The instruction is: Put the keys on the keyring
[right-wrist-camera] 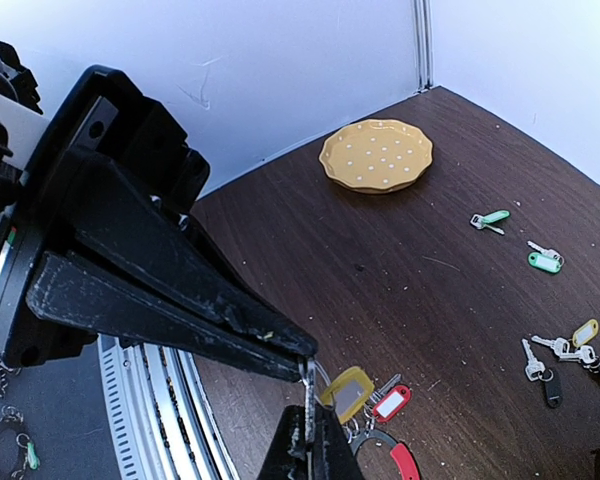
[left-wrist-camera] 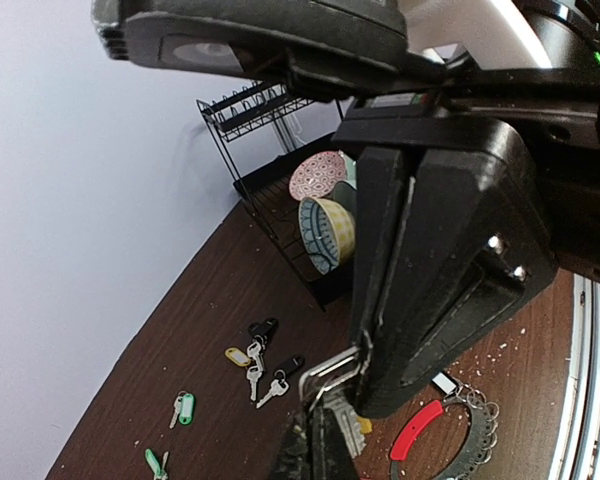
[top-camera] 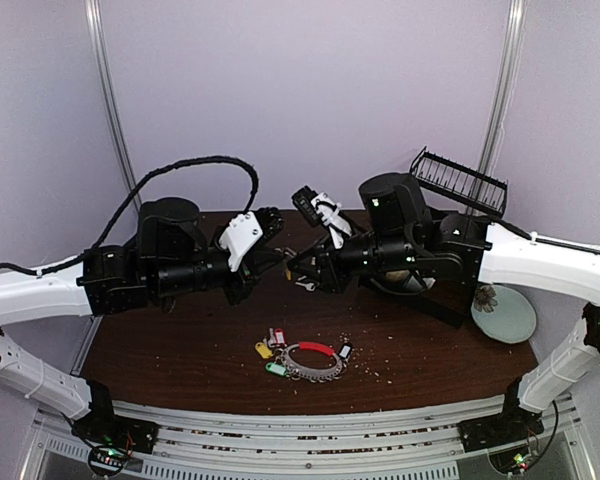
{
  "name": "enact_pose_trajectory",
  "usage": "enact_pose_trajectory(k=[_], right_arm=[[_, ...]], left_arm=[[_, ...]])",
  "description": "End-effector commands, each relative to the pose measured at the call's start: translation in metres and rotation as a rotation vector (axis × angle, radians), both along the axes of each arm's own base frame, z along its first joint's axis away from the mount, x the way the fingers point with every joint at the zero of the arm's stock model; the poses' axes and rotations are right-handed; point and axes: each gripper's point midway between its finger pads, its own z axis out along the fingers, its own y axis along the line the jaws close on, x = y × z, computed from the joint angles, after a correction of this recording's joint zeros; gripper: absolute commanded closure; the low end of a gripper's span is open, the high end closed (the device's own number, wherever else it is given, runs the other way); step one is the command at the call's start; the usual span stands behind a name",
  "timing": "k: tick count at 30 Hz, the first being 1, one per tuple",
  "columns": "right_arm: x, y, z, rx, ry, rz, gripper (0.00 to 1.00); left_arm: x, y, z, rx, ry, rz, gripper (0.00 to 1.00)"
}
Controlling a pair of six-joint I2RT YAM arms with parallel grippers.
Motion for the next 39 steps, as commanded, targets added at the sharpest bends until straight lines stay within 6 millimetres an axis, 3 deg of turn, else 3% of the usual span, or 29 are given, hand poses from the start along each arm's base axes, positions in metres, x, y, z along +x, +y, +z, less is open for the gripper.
enact_pose_trajectory(k=[1,6,10,11,15,19,23,25,28,31,35,39], right_arm=[[-0.008,0.005,0.002,-0.006,-0.004,0.052,1.00],[-0.010,0.004,-0.015,-0.082,0.028,0.093,1.00],[-0.010,0.004,-0.017,-0.080,0.046,0.110,1.00],[-0.010,0.005,-0.016,-0.072,0.050,0.114,0.96],[-0.001,0.000,-0.012,-0.063,0.033,0.069,0.63],[0.015,-0.014,-0.013,-0.074,0.020,-0.006,0.53],[0.023,-0.030,-0.010,-0.089,-0.037,-0.030,0.51],[0.013,-0.031,-0.006,-0.061,-0.084,0.027,0.61],[0.015,-0.036,-0.005,-0.016,-0.090,-0.002,0.61],[0.017,-0.038,-0.029,-0.030,-0.003,-0.029,0.60],[0.022,-0.040,-0.099,-0.118,0.153,-0.105,0.65],[0.024,-0.027,-0.155,-0.176,0.257,-0.120,0.67]], left_arm=[[-0.003,0.003,0.016,-0.055,-0.031,0.003,1.00],[-0.006,0.005,0.016,-0.043,-0.048,-0.016,1.00],[-0.010,0.003,0.015,-0.040,-0.047,-0.044,1.00],[-0.010,0.003,0.014,-0.039,-0.046,-0.044,1.00],[-0.011,0.004,0.011,-0.033,-0.040,-0.042,1.00],[-0.013,0.006,0.008,-0.031,-0.021,-0.043,1.00],[-0.017,0.006,0.005,-0.051,0.031,-0.048,1.00],[-0.020,0.005,0.003,-0.074,0.062,-0.057,1.00],[-0.017,0.006,-0.017,-0.061,0.127,-0.034,1.00],[-0.009,0.011,-0.043,-0.064,0.268,0.020,1.00],[0.013,0.029,-0.077,-0.156,0.466,0.162,1.00],[0.019,0.034,-0.113,-0.226,0.629,0.232,0.83]])
